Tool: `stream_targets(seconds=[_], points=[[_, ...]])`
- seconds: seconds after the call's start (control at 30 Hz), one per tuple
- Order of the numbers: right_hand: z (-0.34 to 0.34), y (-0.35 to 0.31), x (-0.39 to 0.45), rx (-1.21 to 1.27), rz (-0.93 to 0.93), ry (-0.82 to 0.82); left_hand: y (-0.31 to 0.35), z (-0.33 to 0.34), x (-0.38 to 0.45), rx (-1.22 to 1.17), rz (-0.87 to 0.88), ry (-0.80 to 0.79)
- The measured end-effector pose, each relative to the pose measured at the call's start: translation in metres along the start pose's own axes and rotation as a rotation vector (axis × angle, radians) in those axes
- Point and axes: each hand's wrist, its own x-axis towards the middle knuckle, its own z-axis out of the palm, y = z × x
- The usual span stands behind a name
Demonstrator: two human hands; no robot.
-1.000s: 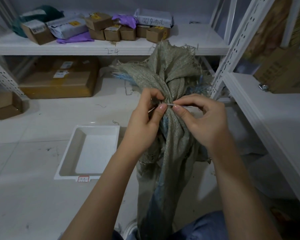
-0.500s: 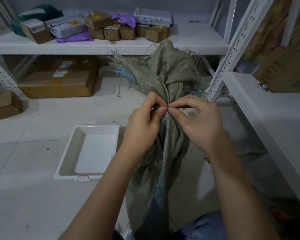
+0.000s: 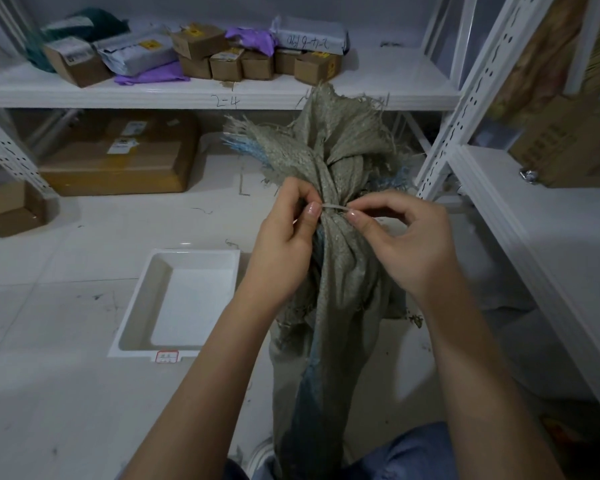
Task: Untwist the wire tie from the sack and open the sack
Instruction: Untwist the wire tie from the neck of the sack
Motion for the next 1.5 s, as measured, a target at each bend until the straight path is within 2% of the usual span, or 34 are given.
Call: stream_targets(seconds=[0.1,0.33,0.43,0.6,0.73,0.93,1.13,1.5], points=[[0.001,0.003,0.001,0.032,0.033,-0.01,0.0,0.0,0.0,0.002,-0.002,-0.002],[0.007,0.007,-0.001,0.101,0.327,-0.188,0.0,0.003,0.0,0.014,-0.032,0.023],[0.01,0.01,-0.002,0.08,0.368,-0.238,0.001,0.003,0.001,-0.016,-0.044,0.005],[0.013,0.013,-0.001,0.016,0.292,-0.228,0.006,0.001,0.001,-0.036,-0.039,-0.037],[0.014,0.016,0.0,-0.052,0.248,-0.187,0.003,0.0,0.003,0.004,-0.05,-0.006],[0.015,0.016,0.0,-0.049,0.215,-0.145,0.001,-0.005,0.005,0.02,-0.053,0.032],[0.013,0.01,0.0,0.079,0.141,-0.114,0.001,-0.009,0.005,-0.037,-0.07,0.087],[0.012,0.009,0.001,-0.024,0.061,-0.119,0.001,-0.009,0.006,-0.051,-0.099,0.095]])
